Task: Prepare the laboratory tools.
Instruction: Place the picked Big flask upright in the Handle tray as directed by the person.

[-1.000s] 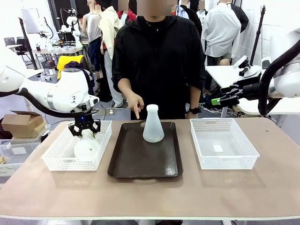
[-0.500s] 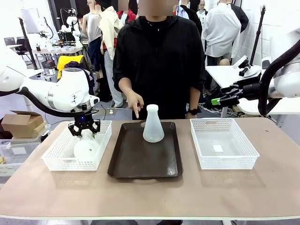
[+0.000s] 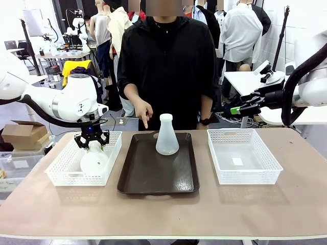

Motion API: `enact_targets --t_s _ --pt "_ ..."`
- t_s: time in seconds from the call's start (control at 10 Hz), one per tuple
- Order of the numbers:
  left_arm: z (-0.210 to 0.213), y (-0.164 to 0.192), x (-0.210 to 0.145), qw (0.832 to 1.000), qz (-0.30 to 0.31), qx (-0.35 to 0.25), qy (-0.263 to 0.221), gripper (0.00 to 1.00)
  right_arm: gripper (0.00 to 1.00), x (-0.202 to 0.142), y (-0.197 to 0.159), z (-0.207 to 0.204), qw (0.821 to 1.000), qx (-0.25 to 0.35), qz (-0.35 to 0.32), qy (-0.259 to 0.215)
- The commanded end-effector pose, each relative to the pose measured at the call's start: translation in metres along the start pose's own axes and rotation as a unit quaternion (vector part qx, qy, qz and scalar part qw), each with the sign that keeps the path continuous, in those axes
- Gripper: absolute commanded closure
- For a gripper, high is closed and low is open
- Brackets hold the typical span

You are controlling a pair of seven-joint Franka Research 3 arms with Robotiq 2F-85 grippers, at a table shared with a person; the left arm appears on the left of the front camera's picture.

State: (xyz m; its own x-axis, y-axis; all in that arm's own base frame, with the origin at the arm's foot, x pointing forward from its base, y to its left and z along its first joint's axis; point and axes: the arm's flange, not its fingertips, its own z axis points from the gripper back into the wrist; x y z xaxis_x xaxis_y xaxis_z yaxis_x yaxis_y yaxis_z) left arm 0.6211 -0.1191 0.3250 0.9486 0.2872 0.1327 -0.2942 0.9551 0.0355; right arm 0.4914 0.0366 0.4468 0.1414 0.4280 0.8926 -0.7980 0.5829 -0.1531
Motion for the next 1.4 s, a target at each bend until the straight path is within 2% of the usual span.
enact_targets --t_s 0.0,0.5,0.9,1.1,1.3 --pt "-0.001 0.000 0.000 1.000 0.000 -0.008 -0.004 1.00 0.00 0.000 0.001 0.000 1.000 0.001 -0.001 0.003" --pt "0.003 0.007 -0.003 1.000 -0.012 -0.009 -0.004 1.00 0.00 0.000 0.001 0.000 1.000 0.001 -0.001 0.003" --pt "0.059 0.034 -0.016 0.995 -0.051 -0.062 -0.062 1.00 0.00 0.000 0.001 0.000 1.000 0.001 -0.001 0.003" --pt "0.103 0.041 -0.027 0.981 -0.098 -0.107 -0.131 1.00 0.00 0.000 0.001 0.000 1.000 0.001 -0.001 0.003" --pt "0.136 0.038 -0.042 0.954 -0.164 -0.138 -0.210 1.00 0.00 0.000 0.001 0.000 1.000 0.001 -0.001 0.003"
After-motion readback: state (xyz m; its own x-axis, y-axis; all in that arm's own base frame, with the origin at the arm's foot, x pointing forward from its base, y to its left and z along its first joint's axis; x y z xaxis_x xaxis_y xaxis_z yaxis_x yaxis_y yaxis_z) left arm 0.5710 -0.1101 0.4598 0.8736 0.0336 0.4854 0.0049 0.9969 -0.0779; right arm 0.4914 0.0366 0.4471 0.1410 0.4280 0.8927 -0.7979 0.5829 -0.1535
